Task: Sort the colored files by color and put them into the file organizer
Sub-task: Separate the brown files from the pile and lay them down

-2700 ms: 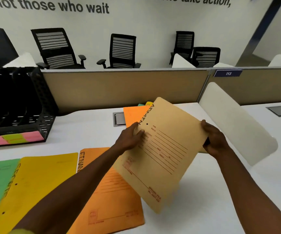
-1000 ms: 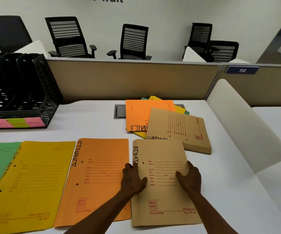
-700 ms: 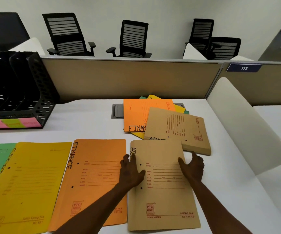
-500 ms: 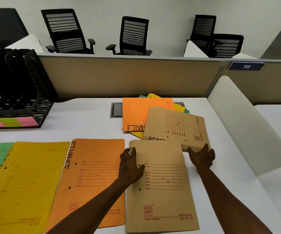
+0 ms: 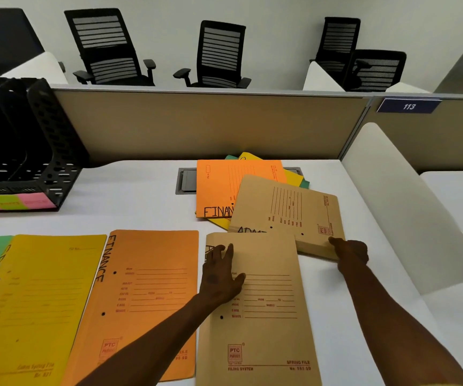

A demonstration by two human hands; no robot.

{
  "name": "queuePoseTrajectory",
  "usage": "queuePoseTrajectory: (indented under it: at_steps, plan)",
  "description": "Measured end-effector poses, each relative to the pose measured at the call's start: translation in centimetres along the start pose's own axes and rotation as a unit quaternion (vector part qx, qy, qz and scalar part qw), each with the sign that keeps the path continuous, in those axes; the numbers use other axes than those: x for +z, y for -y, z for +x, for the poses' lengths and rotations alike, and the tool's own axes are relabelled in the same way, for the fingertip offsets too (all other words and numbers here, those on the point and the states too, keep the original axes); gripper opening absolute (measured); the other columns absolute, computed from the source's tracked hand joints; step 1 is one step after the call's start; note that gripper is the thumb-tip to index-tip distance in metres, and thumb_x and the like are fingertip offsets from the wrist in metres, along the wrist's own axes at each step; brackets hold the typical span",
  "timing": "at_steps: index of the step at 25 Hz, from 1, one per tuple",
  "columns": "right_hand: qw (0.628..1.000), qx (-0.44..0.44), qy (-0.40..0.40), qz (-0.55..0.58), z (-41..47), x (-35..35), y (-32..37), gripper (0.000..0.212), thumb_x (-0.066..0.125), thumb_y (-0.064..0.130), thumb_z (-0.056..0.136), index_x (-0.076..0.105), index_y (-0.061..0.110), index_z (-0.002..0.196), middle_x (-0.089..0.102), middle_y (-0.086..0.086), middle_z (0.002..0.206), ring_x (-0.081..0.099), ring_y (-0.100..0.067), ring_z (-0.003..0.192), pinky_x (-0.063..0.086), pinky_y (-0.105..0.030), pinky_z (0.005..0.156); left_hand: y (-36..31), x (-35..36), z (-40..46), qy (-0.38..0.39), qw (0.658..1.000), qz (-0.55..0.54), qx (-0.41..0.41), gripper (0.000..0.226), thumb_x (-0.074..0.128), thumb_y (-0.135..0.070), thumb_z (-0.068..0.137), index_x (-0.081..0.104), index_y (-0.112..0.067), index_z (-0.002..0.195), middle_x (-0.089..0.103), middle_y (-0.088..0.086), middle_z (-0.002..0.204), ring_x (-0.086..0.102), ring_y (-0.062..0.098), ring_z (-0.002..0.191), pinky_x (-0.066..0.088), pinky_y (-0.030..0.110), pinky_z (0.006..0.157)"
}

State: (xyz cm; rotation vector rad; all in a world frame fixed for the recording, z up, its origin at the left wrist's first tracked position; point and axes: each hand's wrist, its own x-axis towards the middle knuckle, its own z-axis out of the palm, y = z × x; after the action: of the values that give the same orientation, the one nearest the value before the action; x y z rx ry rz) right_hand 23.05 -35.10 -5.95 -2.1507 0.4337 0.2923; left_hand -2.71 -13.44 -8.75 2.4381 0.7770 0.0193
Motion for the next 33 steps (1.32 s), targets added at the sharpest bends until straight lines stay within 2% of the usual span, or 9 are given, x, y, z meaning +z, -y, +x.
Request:
queuePoseTrajectory:
  at_steps: [3,8,14,19,24,27,29,30,33]
  plan:
    - [0.998,0.032,-0.001,0.057,0.8,-0.7,1.2,0.04,0.083,0.019,0.077,0.068,-0.001,0.108,0.069,-0.02,0.112,0.064,-0.033,0.088,0.053,-0.035,0.078,0.0,0.1,0.1,0.0,1.0,0.005,-0.003,0.088,0.06,-0.053,0.085,0.016,-0.022,0.154,0.018,0.004,0.158,0.012,0.026,0.147,0.023,0.043,0.117]
    - [0.979,0.018,0.039,0.199,1.4,-2.2,4.4,0.046,0.079,0.004,0.08,0.064,0.001,0.123,0.062,-0.022,0.124,0.06,-0.042,0.111,0.055,-0.058,0.087,-0.1,0.2,-0.2,0.005,1.0,0.028,0.0,0.086,0.059,-0.054,0.085,0.018,-0.021,0.154,0.021,0.005,0.156,0.014,0.026,0.146,0.024,0.042,0.117]
    - [0.972,-0.072,0.009,0.226,1.1,-4.3,9.4,0.037,0.073,0.003,0.085,0.064,0.004,0.121,0.062,-0.018,0.125,0.06,-0.031,0.1,0.057,-0.049,0.08,-0.2,0.0,-0.3,0.034,0.998,0.045,0.0,0.086,0.06,-0.053,0.085,0.018,-0.022,0.154,0.019,0.005,0.157,0.013,0.026,0.146,0.021,0.042,0.119]
    - [0.961,-0.117,-0.008,0.252,-0.7,-5.8,11.1,0.035,0.07,0.004,0.087,0.062,0.006,0.121,0.063,-0.014,0.124,0.062,-0.029,0.107,0.057,-0.052,0.089,-0.5,-0.5,-0.5,0.04,0.999,0.034,0.003,0.085,0.062,-0.052,0.086,0.021,-0.021,0.154,0.022,0.006,0.157,0.016,0.026,0.146,0.023,0.041,0.119]
    - [0.936,-0.084,0.012,0.342,-4.9,-5.6,8.5,0.032,0.068,-0.002,0.088,0.061,0.003,0.119,0.063,-0.014,0.117,0.063,-0.032,0.106,0.055,-0.055,0.09,-3.5,-1.6,-1.3,0.012,0.993,-0.118,0.002,0.087,0.06,-0.064,0.084,0.026,-0.024,0.153,0.032,0.004,0.154,0.03,0.021,0.141,0.035,0.038,0.11]
    - [0.912,-0.034,0.069,0.403,-8.9,-3.9,4.7,0.033,0.064,-0.004,0.09,0.058,0.001,0.122,0.063,-0.019,0.123,0.063,-0.032,0.103,0.054,-0.052,0.088,-6.4,-2.5,-2.0,0.058,0.929,-0.363,-0.05,0.098,0.06,-0.082,0.067,0.026,-0.039,0.149,0.043,-0.004,0.145,0.045,0.015,0.128,0.046,0.036,0.098]
    - [0.909,-0.012,0.098,0.406,-11.6,-2.5,1.8,0.033,0.063,-0.002,0.091,0.058,0.004,0.123,0.065,-0.015,0.118,0.066,-0.028,0.099,0.055,-0.05,0.086,-7.5,-3.0,-2.0,0.063,0.878,-0.466,-0.087,0.084,0.063,-0.084,0.062,0.039,-0.043,0.132,0.05,-0.004,0.137,0.051,0.016,0.122,0.05,0.041,0.096]
    - [0.907,-0.004,0.11,0.406,-12.8,-1.9,0.5,0.031,0.062,-0.002,0.092,0.059,0.006,0.122,0.066,-0.012,0.115,0.067,-0.027,0.098,0.056,-0.051,0.085,-7.7,-3.2,-2.0,0.055,0.859,-0.499,-0.103,0.082,0.066,-0.08,0.063,0.041,-0.037,0.128,0.053,0.0,0.133,0.055,0.018,0.119,0.052,0.044,0.096]
    - [0.906,0.008,0.132,0.402,-15.9,-0.5,-2.4,0.031,0.063,0.0,0.092,0.058,0.009,0.122,0.067,-0.011,0.115,0.066,-0.029,0.104,0.057,-0.049,0.085,-7.3,-3.2,-2.0,0.006,0.832,-0.538,-0.136,0.086,0.074,-0.058,0.074,0.03,-0.029,0.142,0.053,0.005,0.134,0.057,0.024,0.12,0.052,0.05,0.097]
